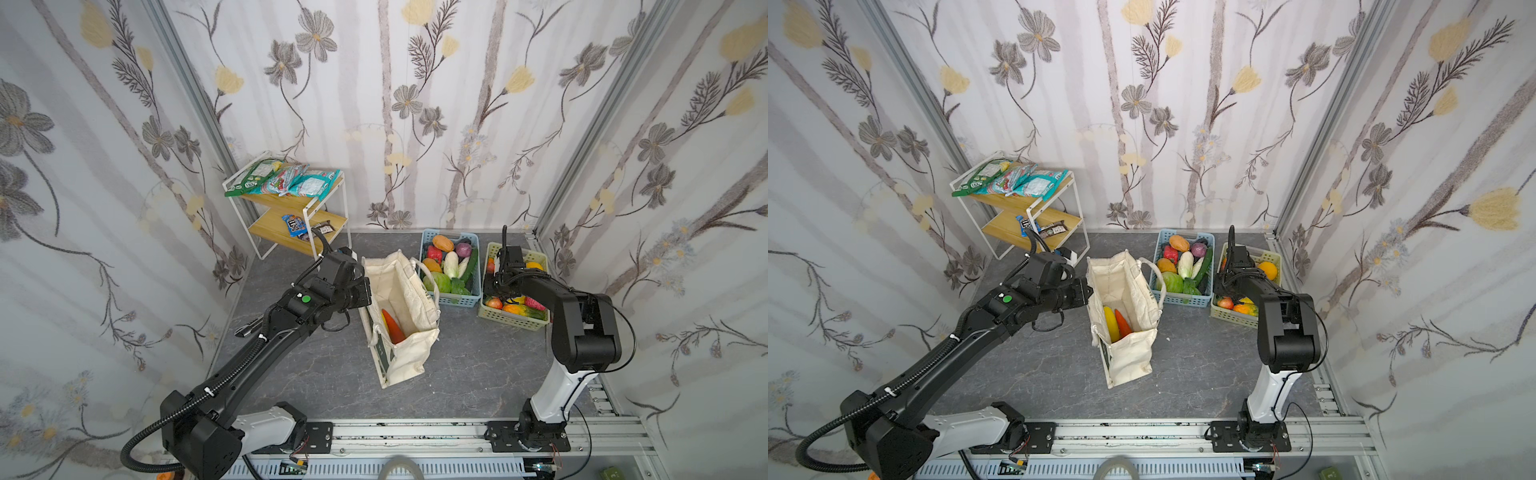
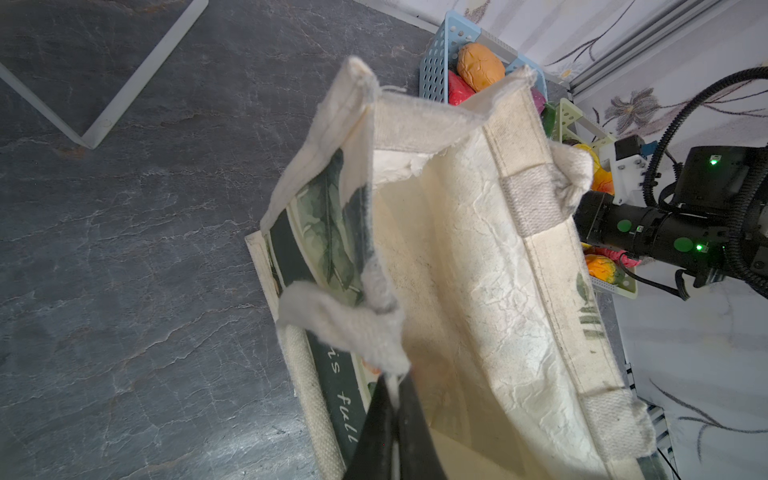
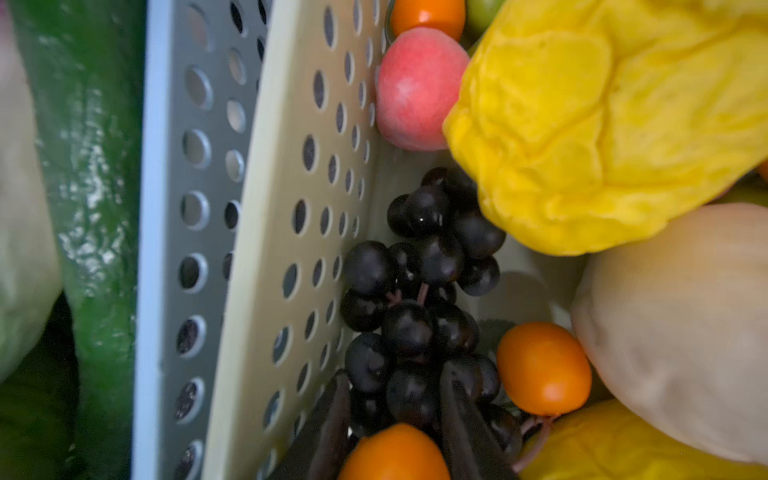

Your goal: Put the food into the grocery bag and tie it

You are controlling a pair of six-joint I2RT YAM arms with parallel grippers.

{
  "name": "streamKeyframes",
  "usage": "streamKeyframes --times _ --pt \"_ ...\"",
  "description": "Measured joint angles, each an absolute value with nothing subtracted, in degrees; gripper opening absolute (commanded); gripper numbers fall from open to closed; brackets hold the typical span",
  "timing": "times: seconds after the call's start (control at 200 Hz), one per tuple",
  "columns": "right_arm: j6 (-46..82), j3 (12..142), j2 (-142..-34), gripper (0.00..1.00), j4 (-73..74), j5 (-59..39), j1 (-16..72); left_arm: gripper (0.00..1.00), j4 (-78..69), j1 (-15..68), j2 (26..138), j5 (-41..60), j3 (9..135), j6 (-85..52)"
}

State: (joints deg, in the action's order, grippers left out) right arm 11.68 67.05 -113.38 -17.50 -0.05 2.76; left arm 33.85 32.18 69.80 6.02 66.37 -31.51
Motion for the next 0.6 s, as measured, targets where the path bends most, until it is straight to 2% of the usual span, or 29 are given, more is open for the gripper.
streamKeyframes --times 0.6 --pt "11.25 71.24 -104.33 0.36 -21.71 0.43 2.94 0.0 33.56 32.18 70.08 6.09 66.37 -31.51"
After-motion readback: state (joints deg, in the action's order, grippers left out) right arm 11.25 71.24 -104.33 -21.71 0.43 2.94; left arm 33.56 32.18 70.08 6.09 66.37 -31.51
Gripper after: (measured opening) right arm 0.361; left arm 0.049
